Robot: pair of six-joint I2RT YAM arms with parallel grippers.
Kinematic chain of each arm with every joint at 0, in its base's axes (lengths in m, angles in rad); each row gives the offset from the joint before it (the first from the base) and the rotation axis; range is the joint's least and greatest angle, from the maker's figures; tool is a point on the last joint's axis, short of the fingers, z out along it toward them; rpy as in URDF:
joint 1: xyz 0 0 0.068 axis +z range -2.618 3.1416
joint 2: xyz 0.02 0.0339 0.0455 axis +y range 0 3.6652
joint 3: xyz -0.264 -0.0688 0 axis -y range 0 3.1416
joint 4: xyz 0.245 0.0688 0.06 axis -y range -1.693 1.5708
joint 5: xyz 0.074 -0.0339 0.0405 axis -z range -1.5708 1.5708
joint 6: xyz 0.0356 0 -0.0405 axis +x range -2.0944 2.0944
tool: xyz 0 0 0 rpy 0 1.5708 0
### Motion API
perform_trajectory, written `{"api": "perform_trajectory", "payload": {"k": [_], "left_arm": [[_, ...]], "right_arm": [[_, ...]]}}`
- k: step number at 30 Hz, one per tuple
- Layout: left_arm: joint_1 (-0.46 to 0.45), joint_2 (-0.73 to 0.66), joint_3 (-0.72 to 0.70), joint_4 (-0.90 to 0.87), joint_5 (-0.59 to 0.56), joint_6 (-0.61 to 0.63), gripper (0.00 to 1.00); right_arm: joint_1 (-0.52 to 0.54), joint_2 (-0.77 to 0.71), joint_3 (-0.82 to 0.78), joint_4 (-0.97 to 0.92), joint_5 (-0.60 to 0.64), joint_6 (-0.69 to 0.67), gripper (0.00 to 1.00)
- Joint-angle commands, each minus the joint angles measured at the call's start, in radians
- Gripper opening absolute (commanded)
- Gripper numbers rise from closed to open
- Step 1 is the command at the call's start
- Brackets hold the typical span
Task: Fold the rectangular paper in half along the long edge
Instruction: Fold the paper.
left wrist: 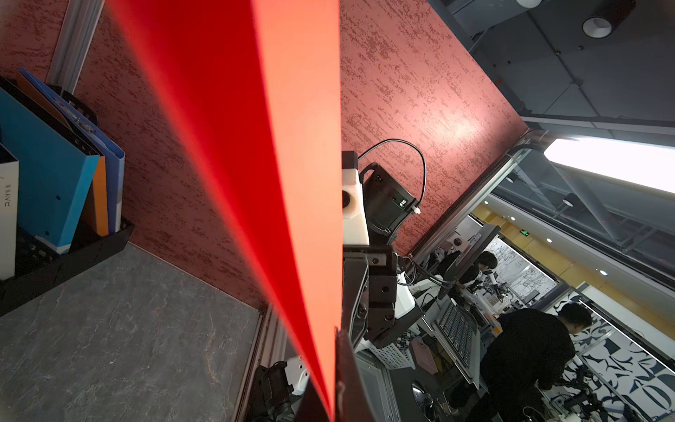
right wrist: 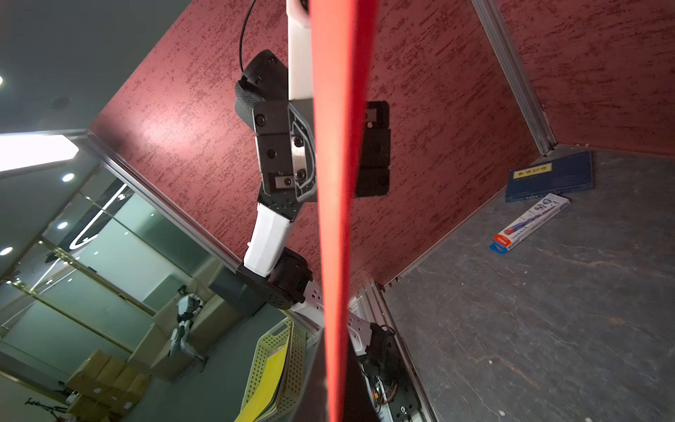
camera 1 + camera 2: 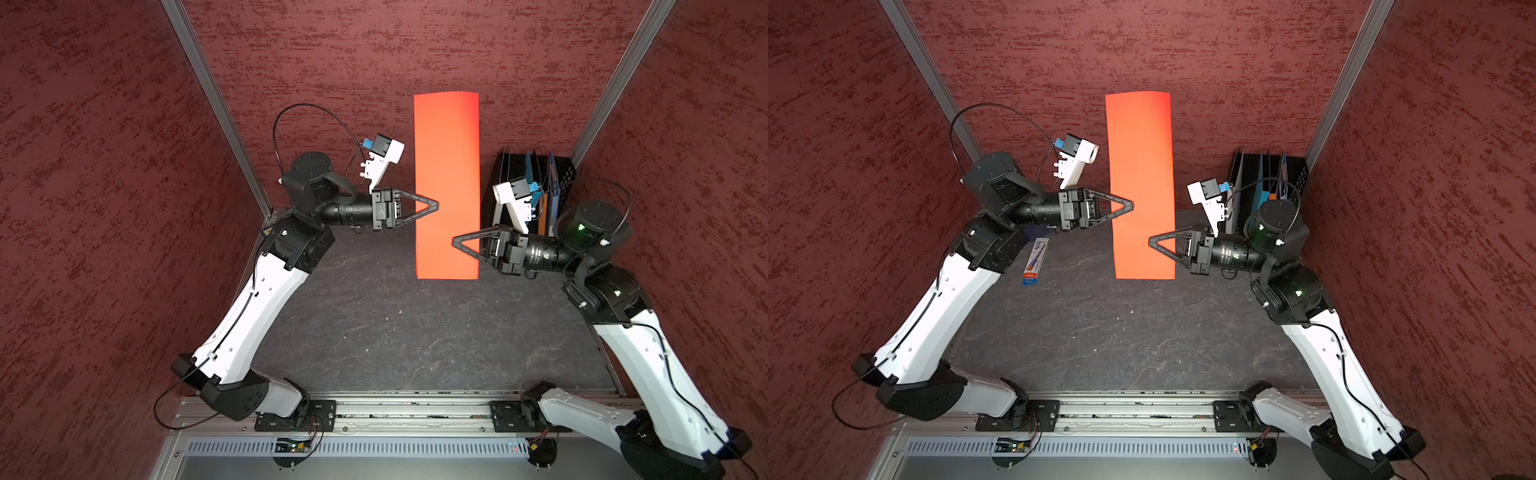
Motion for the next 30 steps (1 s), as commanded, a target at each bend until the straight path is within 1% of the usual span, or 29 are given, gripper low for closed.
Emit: {"api": "perform_trajectory", "payload": {"k": [1, 2, 3, 4, 5, 7, 8, 10, 11, 15, 17, 18, 20, 21, 23, 24, 27, 29, 30], "left_arm": [[-0.004, -0.023, -0.007, -0.008, 0.007, 0.016, 0.00], [-0.005, -0.023, -0.007, -0.007, 0.007, 0.015, 0.00], [-0.004, -0.024, -0.006, -0.007, 0.007, 0.014, 0.00], [-0.004, -0.024, -0.006, -0.007, 0.006, 0.015, 0.00], [-0.004, -0.023, -0.006, -0.006, 0.008, 0.015, 0.00], [-0.004, -0.021, -0.004, -0.005, 0.008, 0.014, 0.00], [-0.004, -0.020, -0.004, -0.003, 0.008, 0.011, 0.00], [-0.005, -0.021, -0.007, 0.002, 0.007, 0.007, 0.00], [-0.008, -0.023, -0.008, 0.002, 0.005, 0.007, 0.00], [-0.011, -0.023, -0.012, -0.002, 0.004, 0.009, 0.00], [-0.011, -0.024, -0.015, -0.005, 0.004, 0.011, 0.00], [-0.011, -0.023, -0.015, -0.006, 0.004, 0.011, 0.00], [-0.011, -0.024, -0.016, -0.006, 0.004, 0.012, 0.00], [-0.012, -0.023, -0.017, -0.006, 0.004, 0.012, 0.00], [-0.012, -0.023, -0.019, -0.006, 0.004, 0.014, 0.00], [-0.014, -0.024, -0.019, -0.007, 0.003, 0.014, 0.00], [-0.014, -0.028, -0.024, -0.011, 0.004, 0.016, 0.00], [-0.014, -0.031, -0.028, -0.015, 0.001, 0.022, 0.00], [-0.013, -0.032, -0.030, -0.018, 0.001, 0.023, 0.00]], "right_arm": [[-0.026, -0.004, 0.031, 0.005, -0.006, -0.012, 0.00], [-0.033, -0.004, 0.039, -0.003, -0.006, -0.014, 0.07], [-0.039, -0.002, 0.048, -0.017, -0.005, -0.019, 0.23], [-0.045, 0.001, 0.060, -0.034, -0.004, -0.028, 0.31], [-0.052, 0.001, 0.067, -0.042, -0.004, -0.032, 0.34], [-0.068, 0.003, 0.069, -0.041, -0.008, -0.032, 0.34], [-0.077, 0.006, 0.067, -0.031, -0.016, -0.026, 0.28], [-0.092, 0.010, 0.056, 0.005, -0.030, -0.005, 0.06], [-0.098, 0.009, 0.047, 0.031, -0.032, 0.008, 0.00], [-0.112, 0.020, 0.038, 0.098, -0.048, 0.048, 0.00], [-0.114, 0.028, 0.045, 0.126, -0.055, 0.069, 0.29], [-0.116, 0.032, 0.050, 0.127, -0.054, 0.069, 0.31], [-0.118, 0.040, 0.059, 0.139, -0.058, 0.073, 0.28], [-0.119, 0.044, 0.060, 0.153, -0.066, 0.081, 0.24], [-0.121, 0.054, 0.061, 0.185, -0.077, 0.098, 0.06], [-0.122, 0.056, 0.061, 0.195, -0.080, 0.103, 0.00], [-0.130, 0.060, 0.068, 0.207, -0.078, 0.108, 0.00], [-0.134, 0.071, 0.079, 0.210, -0.081, 0.120, 0.26], [-0.137, 0.077, 0.085, 0.211, -0.081, 0.122, 0.33]]}}
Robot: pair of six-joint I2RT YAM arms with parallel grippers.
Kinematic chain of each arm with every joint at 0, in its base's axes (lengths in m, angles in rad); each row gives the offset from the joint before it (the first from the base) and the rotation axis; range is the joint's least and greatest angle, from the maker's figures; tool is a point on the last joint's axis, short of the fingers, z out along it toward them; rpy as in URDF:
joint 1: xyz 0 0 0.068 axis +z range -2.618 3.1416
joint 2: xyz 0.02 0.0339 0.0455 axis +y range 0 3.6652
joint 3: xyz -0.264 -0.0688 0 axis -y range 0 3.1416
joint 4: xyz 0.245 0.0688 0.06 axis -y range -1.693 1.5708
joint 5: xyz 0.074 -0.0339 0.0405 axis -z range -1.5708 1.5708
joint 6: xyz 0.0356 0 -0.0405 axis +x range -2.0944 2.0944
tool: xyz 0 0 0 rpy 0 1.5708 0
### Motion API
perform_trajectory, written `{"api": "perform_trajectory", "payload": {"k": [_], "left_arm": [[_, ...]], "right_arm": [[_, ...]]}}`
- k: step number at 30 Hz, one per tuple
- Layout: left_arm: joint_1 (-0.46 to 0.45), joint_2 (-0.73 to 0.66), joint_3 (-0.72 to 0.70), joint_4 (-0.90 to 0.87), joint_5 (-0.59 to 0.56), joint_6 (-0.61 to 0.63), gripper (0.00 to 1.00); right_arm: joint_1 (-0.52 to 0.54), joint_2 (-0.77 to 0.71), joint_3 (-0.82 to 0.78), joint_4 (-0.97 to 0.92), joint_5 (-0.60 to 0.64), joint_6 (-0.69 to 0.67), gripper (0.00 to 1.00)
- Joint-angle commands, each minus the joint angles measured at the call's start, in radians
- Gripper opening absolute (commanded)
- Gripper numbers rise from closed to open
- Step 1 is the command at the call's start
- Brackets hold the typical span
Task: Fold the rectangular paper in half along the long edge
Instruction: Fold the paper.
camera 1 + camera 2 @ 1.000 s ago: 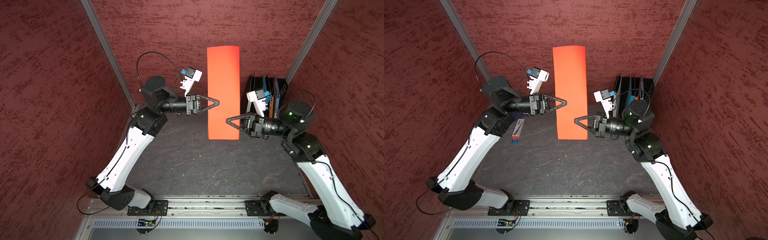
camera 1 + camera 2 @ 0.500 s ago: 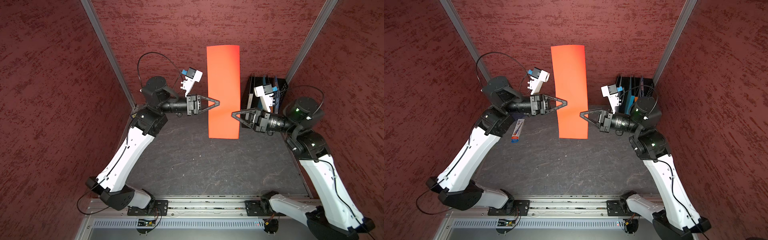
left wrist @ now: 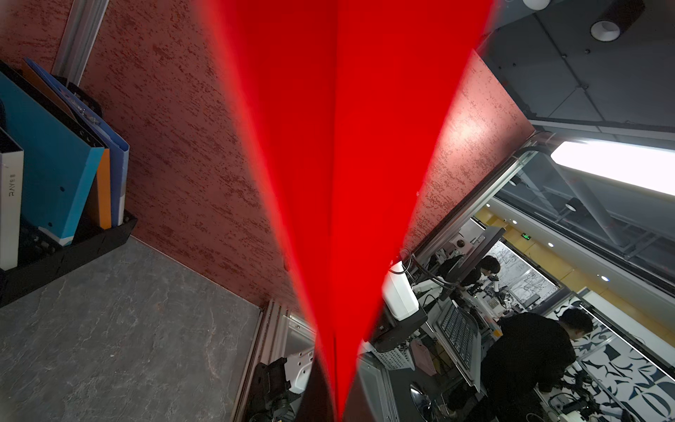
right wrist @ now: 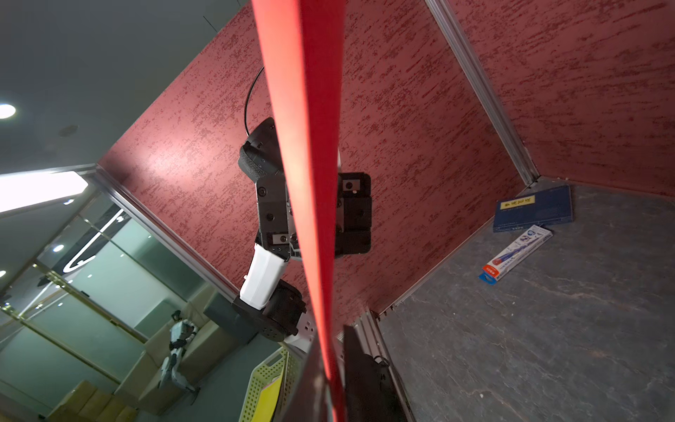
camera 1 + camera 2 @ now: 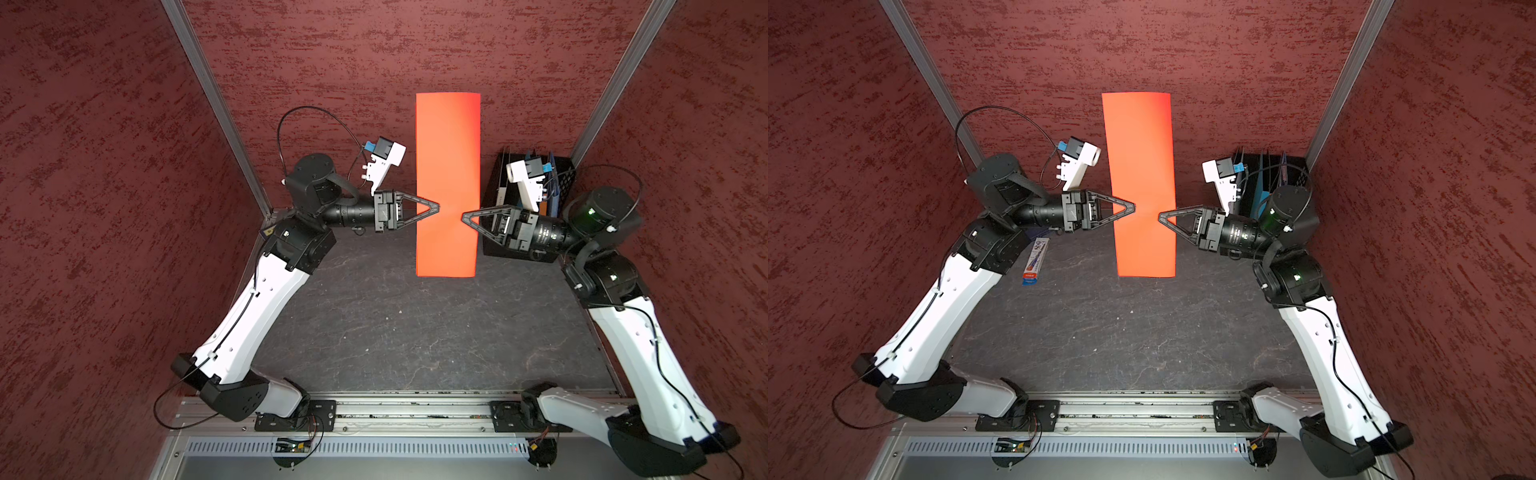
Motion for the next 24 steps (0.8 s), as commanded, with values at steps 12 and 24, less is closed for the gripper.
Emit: {"api": "perform_trajectory", "payload": {"k": [12, 24], "left_arm": [[-0.004, -0.040, -0.080, 0.014, 0.009, 0.017, 0.00], [-0.001, -0.048, -0.086, -0.001, 0.008, 0.031, 0.00]], "right_arm": [[-0.033, 0.074, 0.127, 0.141, -0.035, 0.052, 0.04], [-0.050, 0.112, 0.200, 0.057, -0.015, 0.004, 0.40]]}}
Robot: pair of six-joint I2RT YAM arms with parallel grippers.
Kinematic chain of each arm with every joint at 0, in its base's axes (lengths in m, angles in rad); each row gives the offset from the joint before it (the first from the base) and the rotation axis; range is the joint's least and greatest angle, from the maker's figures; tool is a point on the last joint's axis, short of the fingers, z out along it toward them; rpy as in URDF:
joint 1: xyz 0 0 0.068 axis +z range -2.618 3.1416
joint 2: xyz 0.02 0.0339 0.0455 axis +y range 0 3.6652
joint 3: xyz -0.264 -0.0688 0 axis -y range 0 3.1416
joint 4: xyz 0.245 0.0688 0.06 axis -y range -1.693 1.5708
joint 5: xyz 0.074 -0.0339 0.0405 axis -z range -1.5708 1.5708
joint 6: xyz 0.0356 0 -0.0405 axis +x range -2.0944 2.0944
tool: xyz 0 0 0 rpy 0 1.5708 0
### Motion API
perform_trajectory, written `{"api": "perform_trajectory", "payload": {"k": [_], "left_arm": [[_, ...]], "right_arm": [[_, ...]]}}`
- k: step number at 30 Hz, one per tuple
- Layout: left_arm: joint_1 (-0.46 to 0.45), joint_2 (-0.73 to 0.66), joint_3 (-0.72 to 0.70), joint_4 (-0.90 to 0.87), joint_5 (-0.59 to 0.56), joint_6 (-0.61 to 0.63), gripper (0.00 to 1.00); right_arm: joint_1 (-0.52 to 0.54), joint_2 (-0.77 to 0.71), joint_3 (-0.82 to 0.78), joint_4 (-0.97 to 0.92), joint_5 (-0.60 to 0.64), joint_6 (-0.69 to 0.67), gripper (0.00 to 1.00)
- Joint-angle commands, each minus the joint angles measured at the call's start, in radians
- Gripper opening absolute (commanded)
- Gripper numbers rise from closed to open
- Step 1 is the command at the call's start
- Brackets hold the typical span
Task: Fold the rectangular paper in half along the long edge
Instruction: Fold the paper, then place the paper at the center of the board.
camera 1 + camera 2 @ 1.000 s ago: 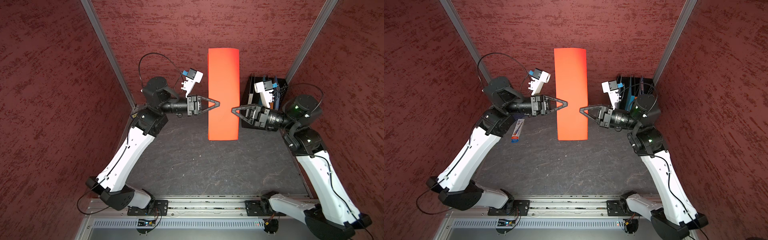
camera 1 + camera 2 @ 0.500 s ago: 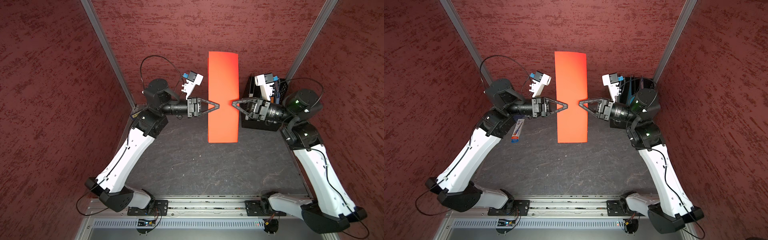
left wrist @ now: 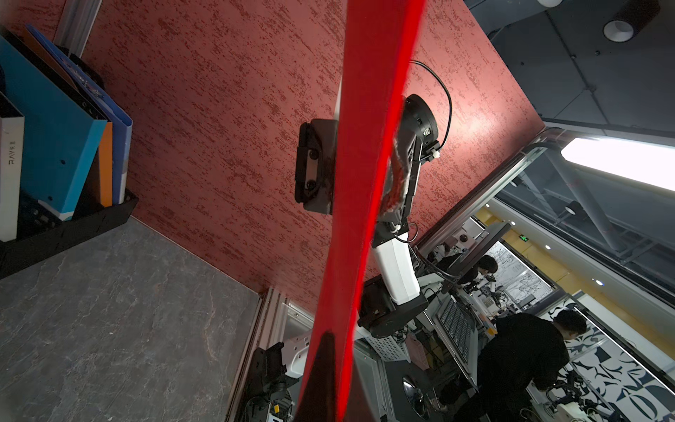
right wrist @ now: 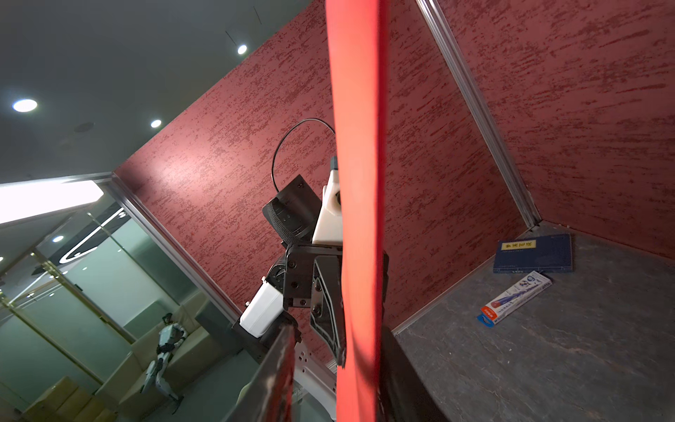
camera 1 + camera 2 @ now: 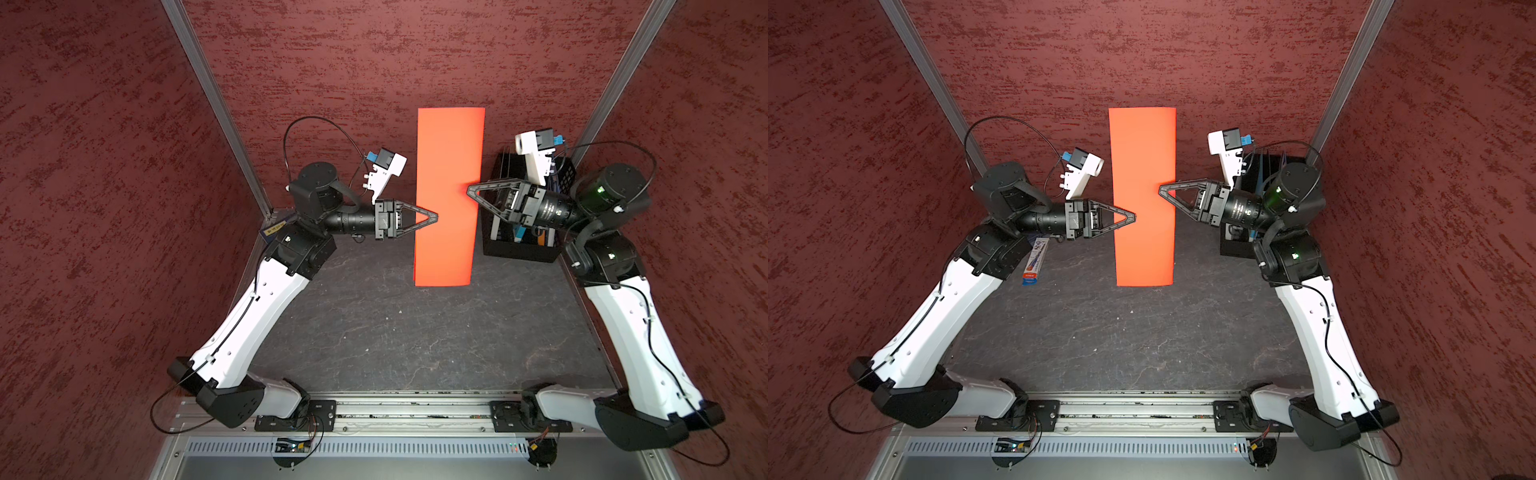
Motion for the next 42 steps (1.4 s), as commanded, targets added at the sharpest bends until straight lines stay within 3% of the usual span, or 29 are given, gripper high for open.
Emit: {"api": "perform_trajectory", "payload": {"k": [1, 2, 7, 13, 17, 20, 21, 22, 25, 28, 30, 35, 38, 40, 42], "left_arm": [[-0.001, -0.014, -0.004, -0.001, 0.009, 0.026, 0.00], [0.000, -0.015, -0.002, -0.001, 0.010, 0.025, 0.00], [0.002, -0.014, -0.002, -0.001, 0.011, 0.026, 0.00], [0.003, -0.014, -0.005, 0.006, 0.011, 0.021, 0.00], [0.005, -0.018, -0.010, -0.004, 0.006, 0.026, 0.03], [0.008, -0.038, -0.024, -0.038, -0.020, 0.050, 0.30], [0.012, -0.047, -0.028, -0.059, -0.029, 0.066, 0.72], [0.020, -0.057, -0.034, -0.087, -0.036, 0.083, 0.99], [0.079, -0.116, -0.071, -0.170, -0.091, 0.125, 1.00], [0.208, -0.199, -0.109, -0.308, -0.214, 0.171, 1.00], [0.306, -0.258, -0.137, -0.394, -0.324, 0.199, 1.00], [0.499, -0.401, -0.239, -0.443, -0.449, 0.174, 1.00], [0.523, -0.467, -0.280, -0.435, -0.507, 0.146, 1.00], [0.529, -0.495, -0.290, -0.446, -0.549, 0.133, 1.00], [0.534, -0.504, -0.287, -0.470, -0.578, 0.124, 1.00]], "right_arm": [[-0.009, -0.005, 0.022, -0.024, 0.014, -0.035, 0.39], [-0.012, -0.007, 0.016, -0.022, 0.015, -0.039, 0.36], [-0.014, -0.013, 0.000, -0.010, 0.011, -0.041, 0.02], [-0.015, -0.027, -0.014, -0.010, 0.022, -0.043, 0.00], [-0.014, -0.031, 0.039, -0.132, 0.068, -0.135, 0.00], [-0.015, -0.016, 0.112, -0.273, 0.110, -0.230, 0.00], [-0.015, -0.014, 0.125, -0.304, 0.117, -0.250, 0.00], [-0.015, -0.008, 0.148, -0.353, 0.142, -0.278, 0.00], [-0.013, 0.024, 0.222, -0.521, 0.204, -0.370, 0.00], [0.025, 0.054, 0.249, -0.659, 0.286, -0.455, 0.00], [0.104, 0.080, 0.249, -0.737, 0.387, -0.516, 0.00], [0.429, 0.263, 0.239, -0.920, 0.912, -0.625, 0.00], [0.607, 0.442, 0.309, -1.040, 1.410, -0.629, 0.00], [0.655, 0.586, 0.415, -1.166, 1.639, -0.590, 0.00], [0.682, 0.715, 0.515, -1.276, 1.787, -0.536, 0.00]]}}
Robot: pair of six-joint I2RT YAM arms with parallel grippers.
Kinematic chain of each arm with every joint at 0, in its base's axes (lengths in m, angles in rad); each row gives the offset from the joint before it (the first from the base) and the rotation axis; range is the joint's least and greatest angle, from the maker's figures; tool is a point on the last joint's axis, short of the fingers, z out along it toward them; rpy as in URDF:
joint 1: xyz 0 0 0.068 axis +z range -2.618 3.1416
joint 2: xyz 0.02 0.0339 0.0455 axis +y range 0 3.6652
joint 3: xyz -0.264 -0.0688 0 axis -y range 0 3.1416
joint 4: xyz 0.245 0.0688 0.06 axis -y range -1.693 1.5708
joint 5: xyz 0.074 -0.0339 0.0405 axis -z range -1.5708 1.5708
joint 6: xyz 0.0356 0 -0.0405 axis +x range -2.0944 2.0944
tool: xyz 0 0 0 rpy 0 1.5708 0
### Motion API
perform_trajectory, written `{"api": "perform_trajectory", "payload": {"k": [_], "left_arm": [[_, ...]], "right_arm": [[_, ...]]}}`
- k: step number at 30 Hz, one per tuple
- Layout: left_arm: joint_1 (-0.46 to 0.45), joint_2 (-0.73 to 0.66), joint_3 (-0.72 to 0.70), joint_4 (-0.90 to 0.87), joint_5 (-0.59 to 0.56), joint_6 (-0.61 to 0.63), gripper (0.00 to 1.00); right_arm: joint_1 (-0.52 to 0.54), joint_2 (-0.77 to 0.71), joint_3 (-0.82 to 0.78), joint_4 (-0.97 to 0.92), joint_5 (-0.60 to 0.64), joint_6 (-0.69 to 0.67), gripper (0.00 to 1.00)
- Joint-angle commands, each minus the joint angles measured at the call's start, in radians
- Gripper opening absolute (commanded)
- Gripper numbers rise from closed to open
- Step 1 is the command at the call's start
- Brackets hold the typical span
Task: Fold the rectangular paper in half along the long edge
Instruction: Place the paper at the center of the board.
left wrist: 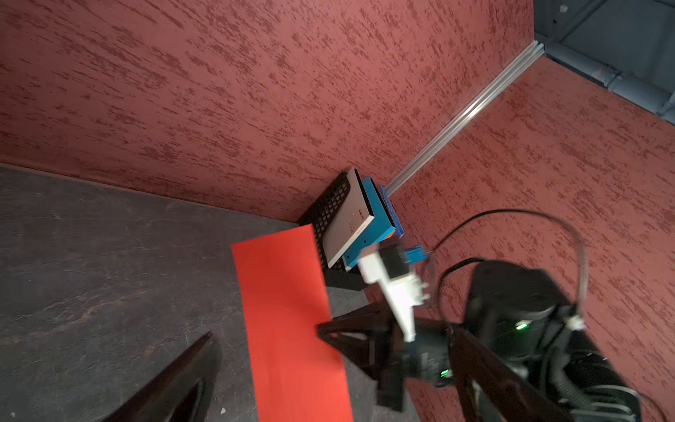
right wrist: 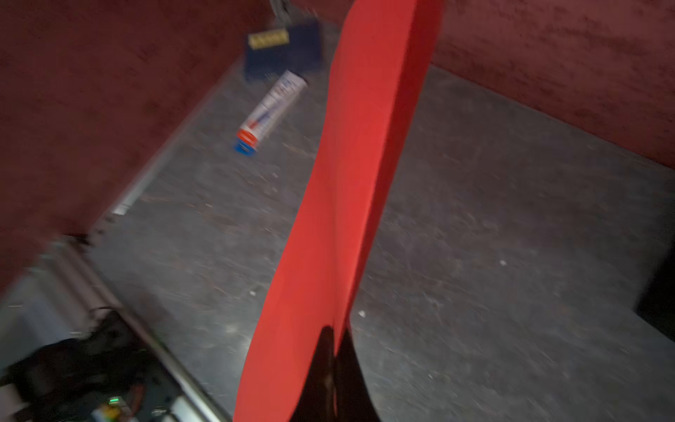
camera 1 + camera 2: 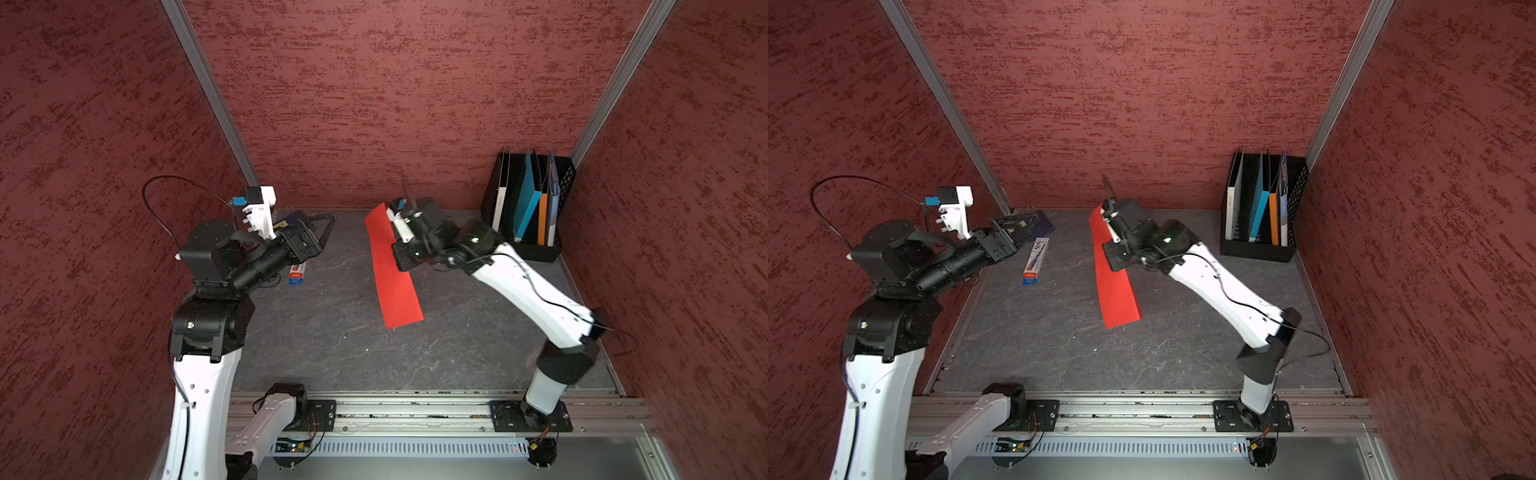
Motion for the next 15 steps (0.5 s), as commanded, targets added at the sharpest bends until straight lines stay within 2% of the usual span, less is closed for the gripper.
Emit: {"api": "perform_trajectory", "payload": {"k": [1, 6, 8, 11, 15], "left_arm": [[0.014, -0.012, -0.002, -0.050, -0.094, -0.021, 1.00], [0.022, -0.005, 0.006, -0.077, -0.054, -0.035, 1.00], [0.024, -0.007, 0.000, -0.085, -0.038, -0.039, 1.00], [0.025, -0.019, -0.008, -0.100, -0.029, -0.041, 1.00], [0.025, -0.039, -0.006, -0.134, -0.028, -0.030, 1.00]], "right_arm": [[0.046, 0.144, 0.156, -0.318, 0.523, 0.073, 0.00], [0.072, 0.373, 0.442, -0.626, 0.771, 0.214, 0.00], [0.084, 0.380, 0.431, -0.628, 0.841, 0.195, 0.00], [0.088, 0.402, 0.360, -0.628, 0.882, 0.206, 0.00], [0.086, 0.475, 0.252, -0.628, 0.877, 0.273, 0.00]]}}
